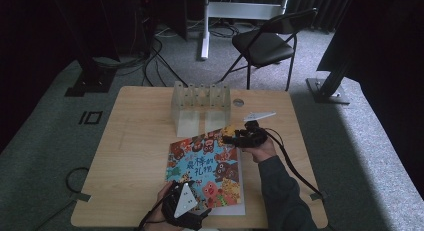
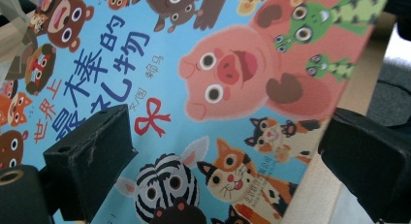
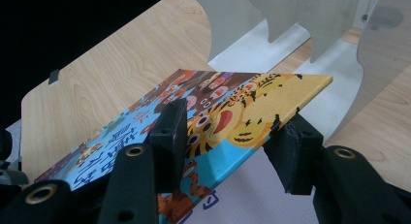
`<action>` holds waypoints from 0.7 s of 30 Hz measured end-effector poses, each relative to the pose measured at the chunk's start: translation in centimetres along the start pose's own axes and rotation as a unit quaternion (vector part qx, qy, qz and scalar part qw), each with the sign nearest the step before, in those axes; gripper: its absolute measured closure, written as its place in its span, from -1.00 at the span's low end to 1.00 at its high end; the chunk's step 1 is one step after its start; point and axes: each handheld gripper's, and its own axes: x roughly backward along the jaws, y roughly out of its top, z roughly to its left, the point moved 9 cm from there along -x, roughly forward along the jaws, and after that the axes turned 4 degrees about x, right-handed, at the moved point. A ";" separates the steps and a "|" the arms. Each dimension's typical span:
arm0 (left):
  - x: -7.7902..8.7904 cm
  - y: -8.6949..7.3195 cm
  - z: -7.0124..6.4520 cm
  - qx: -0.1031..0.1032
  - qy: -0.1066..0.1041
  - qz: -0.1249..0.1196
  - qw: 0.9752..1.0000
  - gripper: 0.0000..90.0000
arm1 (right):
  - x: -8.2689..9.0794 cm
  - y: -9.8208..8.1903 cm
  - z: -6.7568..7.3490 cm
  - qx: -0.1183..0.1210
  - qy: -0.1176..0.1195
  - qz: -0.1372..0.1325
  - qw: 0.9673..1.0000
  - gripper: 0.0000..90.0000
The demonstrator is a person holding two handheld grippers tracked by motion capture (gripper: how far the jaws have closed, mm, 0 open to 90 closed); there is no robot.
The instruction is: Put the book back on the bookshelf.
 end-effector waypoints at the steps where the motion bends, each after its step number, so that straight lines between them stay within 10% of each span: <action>1: 0.1 0.1 -0.1 0.000 -0.001 -0.002 1.000 -0.88 | 0.0 0.1 0.0 0.000 0.000 0.000 1.000 0.15; 21: 1.7 -0.1 4.1 0.043 0.030 -0.012 0.999 -0.85 | 0.0 0.0 0.0 -0.003 -0.007 0.004 1.000 0.18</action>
